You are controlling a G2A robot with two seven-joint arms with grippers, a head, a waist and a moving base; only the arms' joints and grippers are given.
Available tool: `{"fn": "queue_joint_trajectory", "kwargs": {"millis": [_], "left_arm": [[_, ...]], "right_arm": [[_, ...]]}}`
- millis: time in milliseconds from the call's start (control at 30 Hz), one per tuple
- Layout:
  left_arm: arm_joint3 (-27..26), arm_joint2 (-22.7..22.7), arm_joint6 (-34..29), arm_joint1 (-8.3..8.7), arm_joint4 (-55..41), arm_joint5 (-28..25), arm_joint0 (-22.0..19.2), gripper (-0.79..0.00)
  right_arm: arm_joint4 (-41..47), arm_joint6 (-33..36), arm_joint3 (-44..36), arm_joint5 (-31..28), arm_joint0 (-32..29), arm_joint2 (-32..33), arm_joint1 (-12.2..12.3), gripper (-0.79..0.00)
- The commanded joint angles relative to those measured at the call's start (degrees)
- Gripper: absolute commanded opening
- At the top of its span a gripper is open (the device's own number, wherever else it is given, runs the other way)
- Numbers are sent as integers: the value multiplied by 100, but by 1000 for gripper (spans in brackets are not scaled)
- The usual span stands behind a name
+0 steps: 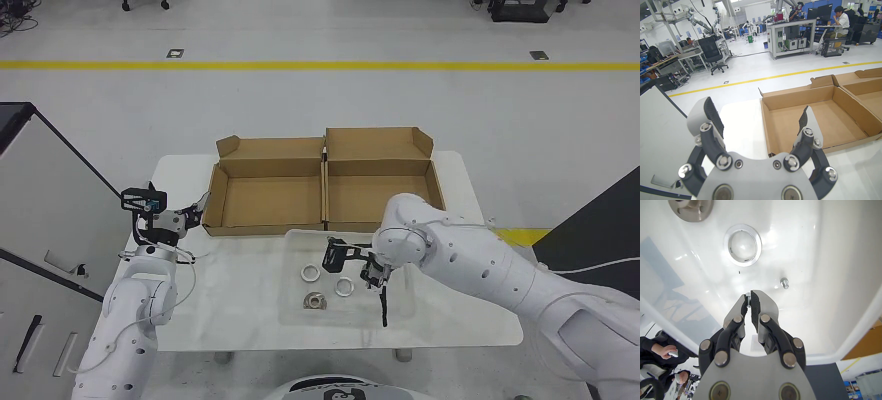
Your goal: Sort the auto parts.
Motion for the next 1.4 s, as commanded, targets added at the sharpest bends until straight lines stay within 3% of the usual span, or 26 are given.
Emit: {"fn": "queue_joint_trajectory", "kwargs": {"millis": [0, 433, 767, 867, 1033, 1233, 1367], "left_arm": [[0, 0, 0, 0, 0, 0, 0, 0], [0, 0, 0, 0, 0, 0, 0, 0], [0, 0, 0, 0, 0, 0, 0, 0], [0, 0, 0, 0, 0, 0, 0, 0], [0, 0, 0, 0, 0, 0, 0, 0], [0, 0, 0, 0, 0, 0, 0, 0], [0, 0, 0, 0, 0, 0, 0, 0]], "right_arm": [[140, -2, -216, 23, -18, 171, 92, -785], [1140, -2, -1558, 169, -100, 1059, 741, -785], [1171, -2, -1590, 191, -81, 1063, 765, -785], [1311, -318, -1456, 237, -132, 1187, 772, -785], [2472, -795, -978, 47, -150, 2111, 917, -785], [4171, -817, -343, -614, -600, 3349, 1188, -785], [5503, -809, -10, -990, -928, 3836, 1276, -785]]}}
